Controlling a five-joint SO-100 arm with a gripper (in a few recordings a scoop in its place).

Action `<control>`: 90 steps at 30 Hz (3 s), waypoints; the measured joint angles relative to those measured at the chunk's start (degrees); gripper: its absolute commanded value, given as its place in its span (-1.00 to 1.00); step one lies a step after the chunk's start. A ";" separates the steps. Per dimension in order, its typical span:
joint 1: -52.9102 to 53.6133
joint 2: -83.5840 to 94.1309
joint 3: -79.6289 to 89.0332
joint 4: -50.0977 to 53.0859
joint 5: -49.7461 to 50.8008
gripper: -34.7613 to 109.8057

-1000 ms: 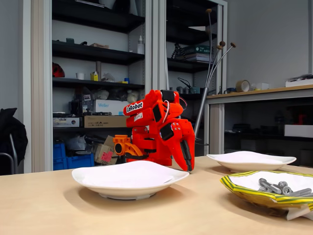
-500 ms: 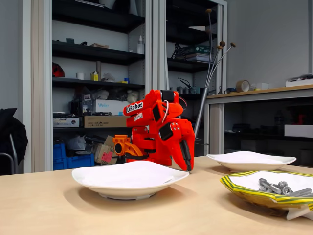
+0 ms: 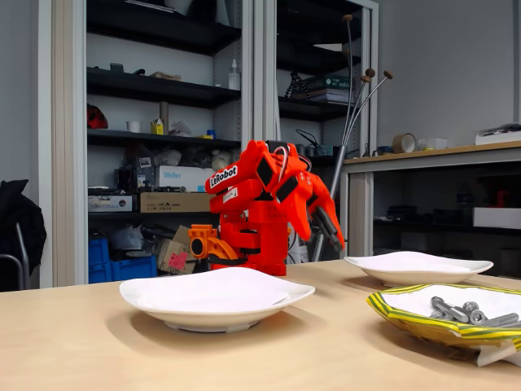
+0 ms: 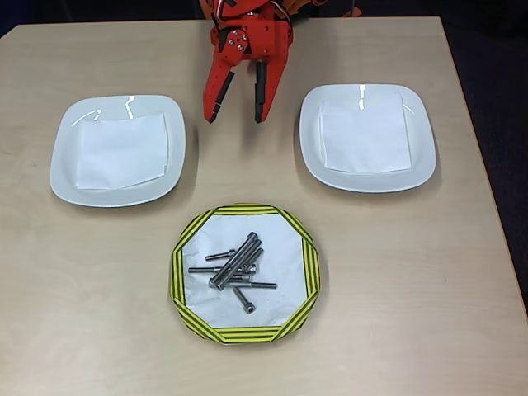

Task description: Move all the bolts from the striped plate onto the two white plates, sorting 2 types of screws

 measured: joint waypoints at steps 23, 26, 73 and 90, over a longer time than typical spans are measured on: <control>1.67 -85.87 -64.60 -6.68 0.70 -0.11; 1.49 -95.01 -71.46 -8.09 4.13 -0.16; 1.05 -119.62 -82.27 -18.02 23.47 -0.29; 1.49 -127.53 -90.70 -18.81 22.68 -0.52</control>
